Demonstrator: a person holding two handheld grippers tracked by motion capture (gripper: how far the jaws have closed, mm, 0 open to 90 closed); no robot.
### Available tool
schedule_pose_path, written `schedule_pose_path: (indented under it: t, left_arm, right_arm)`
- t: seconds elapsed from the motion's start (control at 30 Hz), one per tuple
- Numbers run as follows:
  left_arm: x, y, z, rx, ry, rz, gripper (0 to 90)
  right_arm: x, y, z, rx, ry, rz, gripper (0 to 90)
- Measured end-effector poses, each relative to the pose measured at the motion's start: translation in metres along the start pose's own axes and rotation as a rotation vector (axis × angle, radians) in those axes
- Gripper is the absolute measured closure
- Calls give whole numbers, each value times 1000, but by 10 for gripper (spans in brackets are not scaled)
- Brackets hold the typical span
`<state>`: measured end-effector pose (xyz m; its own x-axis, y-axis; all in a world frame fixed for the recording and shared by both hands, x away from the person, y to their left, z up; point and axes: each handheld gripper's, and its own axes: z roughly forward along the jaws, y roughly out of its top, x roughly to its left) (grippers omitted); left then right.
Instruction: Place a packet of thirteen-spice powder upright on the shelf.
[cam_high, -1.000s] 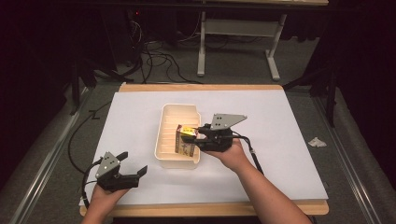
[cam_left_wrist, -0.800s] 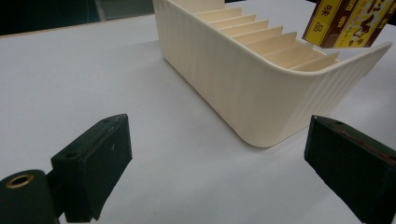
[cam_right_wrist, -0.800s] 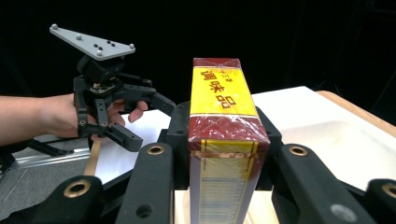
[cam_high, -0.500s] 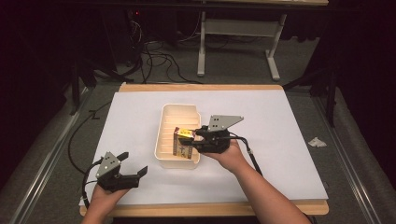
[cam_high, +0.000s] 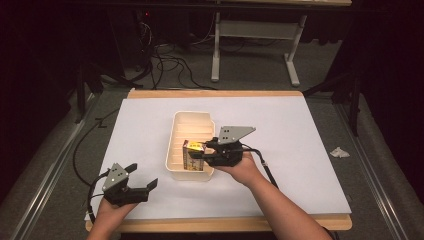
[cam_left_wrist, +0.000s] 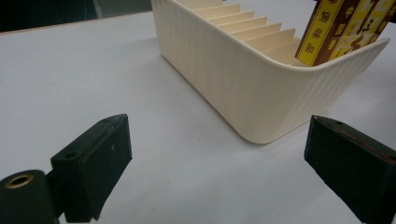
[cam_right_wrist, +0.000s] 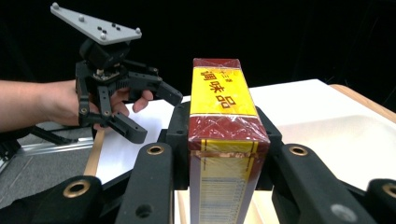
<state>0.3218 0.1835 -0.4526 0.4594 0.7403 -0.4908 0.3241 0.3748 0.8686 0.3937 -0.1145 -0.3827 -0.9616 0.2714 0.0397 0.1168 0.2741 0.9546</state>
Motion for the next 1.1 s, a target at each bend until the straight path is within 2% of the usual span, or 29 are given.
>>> schedule_pose_path:
  t: [0.7, 1.1]
  left_arm:
    - [-1, 0, -1, 1, -7, -10, 81]
    - [-1, 0, -1, 11, -12, -1, 81]
  right_arm:
    - [5, -17, 18, 87, -25, -32, 688]
    - [6, -25, 24, 115, -37, -28, 686]
